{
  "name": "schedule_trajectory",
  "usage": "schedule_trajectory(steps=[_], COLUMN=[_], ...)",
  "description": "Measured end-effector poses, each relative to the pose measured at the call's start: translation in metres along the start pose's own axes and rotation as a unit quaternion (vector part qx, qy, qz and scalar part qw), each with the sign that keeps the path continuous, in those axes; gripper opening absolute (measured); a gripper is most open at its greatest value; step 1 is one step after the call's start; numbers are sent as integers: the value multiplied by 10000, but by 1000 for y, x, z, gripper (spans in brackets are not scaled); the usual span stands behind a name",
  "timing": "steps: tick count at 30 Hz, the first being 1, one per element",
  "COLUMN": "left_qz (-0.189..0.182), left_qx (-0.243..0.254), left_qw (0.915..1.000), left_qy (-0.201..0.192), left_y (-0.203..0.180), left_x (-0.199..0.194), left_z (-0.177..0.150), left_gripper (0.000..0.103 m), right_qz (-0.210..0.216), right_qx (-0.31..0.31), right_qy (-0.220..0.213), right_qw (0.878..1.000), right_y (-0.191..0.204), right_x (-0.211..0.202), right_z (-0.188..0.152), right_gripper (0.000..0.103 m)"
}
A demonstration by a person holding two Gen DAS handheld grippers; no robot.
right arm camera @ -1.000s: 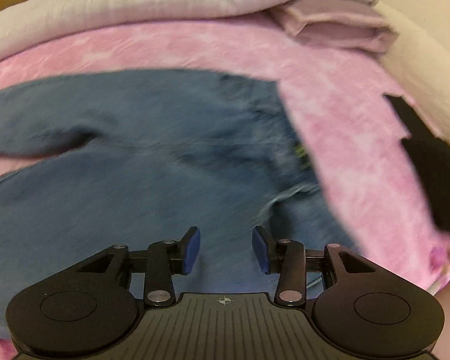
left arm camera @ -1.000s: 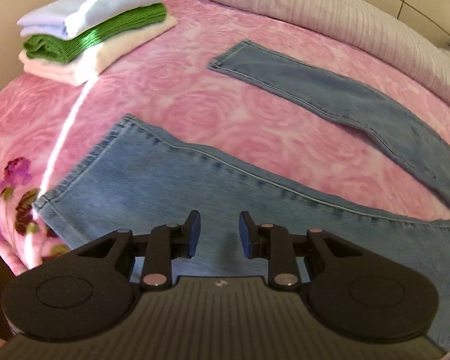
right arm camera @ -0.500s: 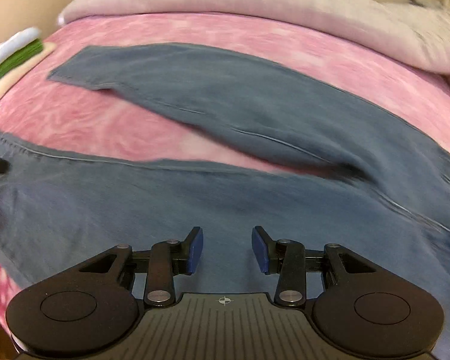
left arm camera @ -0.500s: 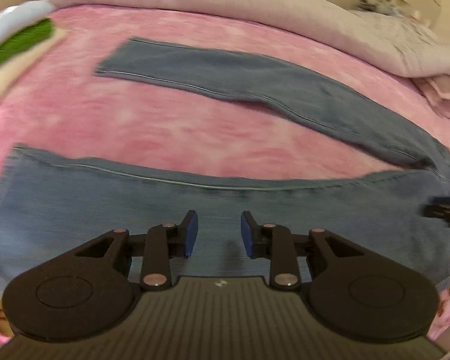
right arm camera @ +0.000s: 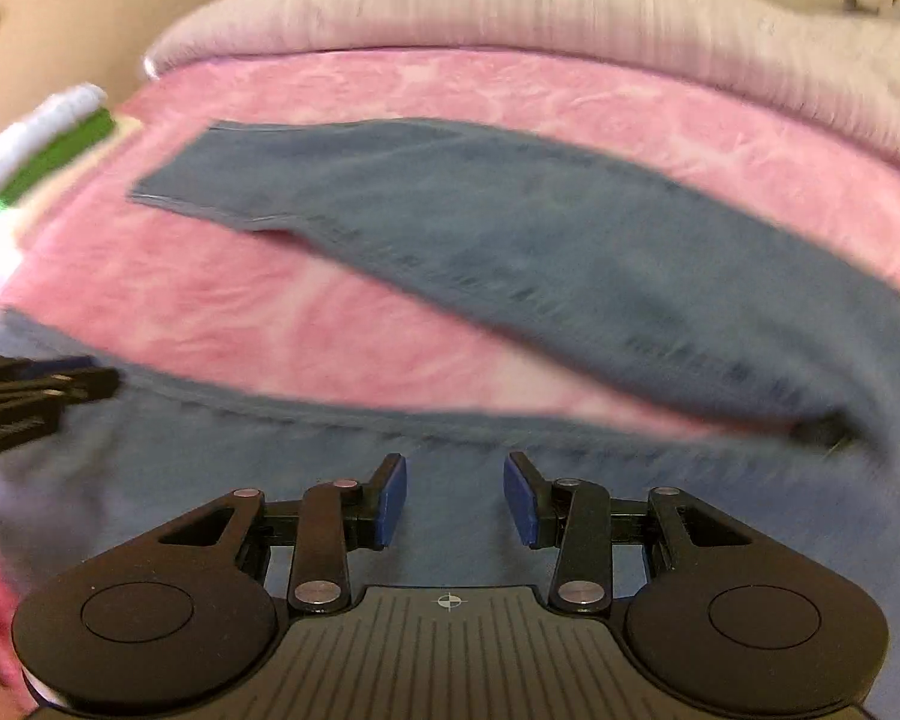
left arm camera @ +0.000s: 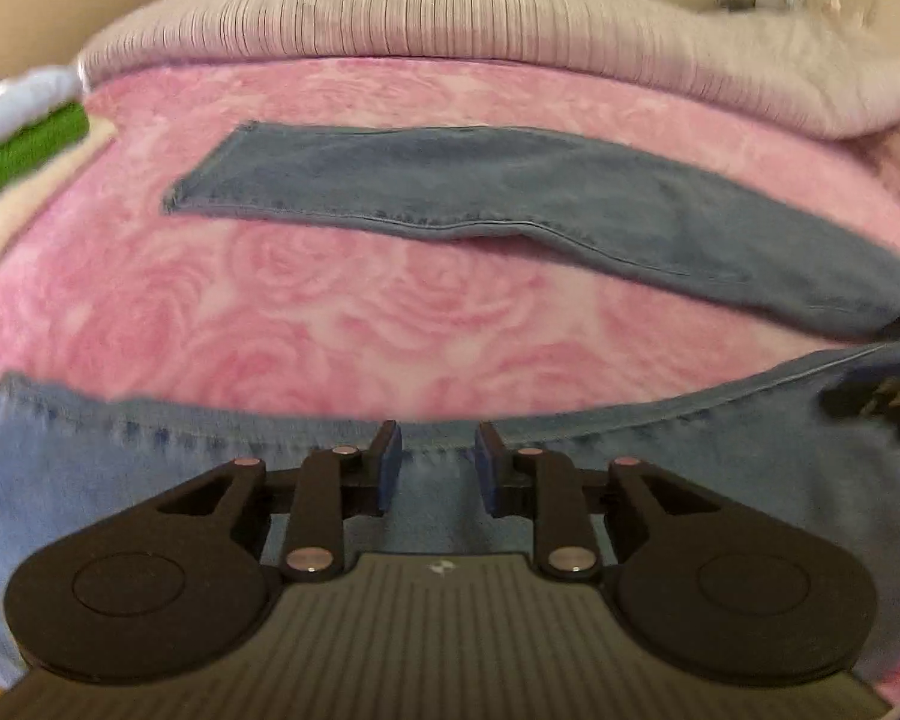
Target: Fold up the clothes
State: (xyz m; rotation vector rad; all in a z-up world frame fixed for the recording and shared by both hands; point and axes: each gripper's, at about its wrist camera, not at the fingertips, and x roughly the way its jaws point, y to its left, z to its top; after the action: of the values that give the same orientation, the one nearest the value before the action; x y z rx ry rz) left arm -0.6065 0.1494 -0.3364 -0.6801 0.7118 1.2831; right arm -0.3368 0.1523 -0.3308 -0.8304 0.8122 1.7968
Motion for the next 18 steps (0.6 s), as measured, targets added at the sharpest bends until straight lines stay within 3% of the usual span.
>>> schedule_trajectory(steps=[3, 5, 9, 10, 11, 15, 18], left_qz=[402, 516, 1131, 1266, 1438, 2057, 2158], left_qx=[419, 326, 365, 358, 344, 89, -147], left_qw=[9983, 9981, 9929, 9913, 9890, 9785, 9762], left_qy=[107, -4, -45, -48, -29, 96, 170], left_y=[4, 18, 50, 60, 71, 121, 146], left_x=[12, 13, 9, 7, 5, -3, -15], left_z=[-11, -10, -8, -9, -9, -15, -21], left_gripper=[23, 23, 18, 19, 26, 33, 36], right_qz=[30, -27, 575, 556, 516, 49, -364], right_qx=[19, -69, -667, -881, -968, -563, -259], right_qy=[148, 47, 140, 139, 152, 310, 457], right_qw=[9999, 10000, 9960, 9945, 9938, 9979, 9980], right_y=[28, 50, 97, 104, 105, 67, 22], right_x=[24, 31, 29, 28, 27, 21, -5], right_z=[-5, -6, -19, -22, -24, -32, -55], right_gripper=[41, 41, 41, 41, 41, 41, 41])
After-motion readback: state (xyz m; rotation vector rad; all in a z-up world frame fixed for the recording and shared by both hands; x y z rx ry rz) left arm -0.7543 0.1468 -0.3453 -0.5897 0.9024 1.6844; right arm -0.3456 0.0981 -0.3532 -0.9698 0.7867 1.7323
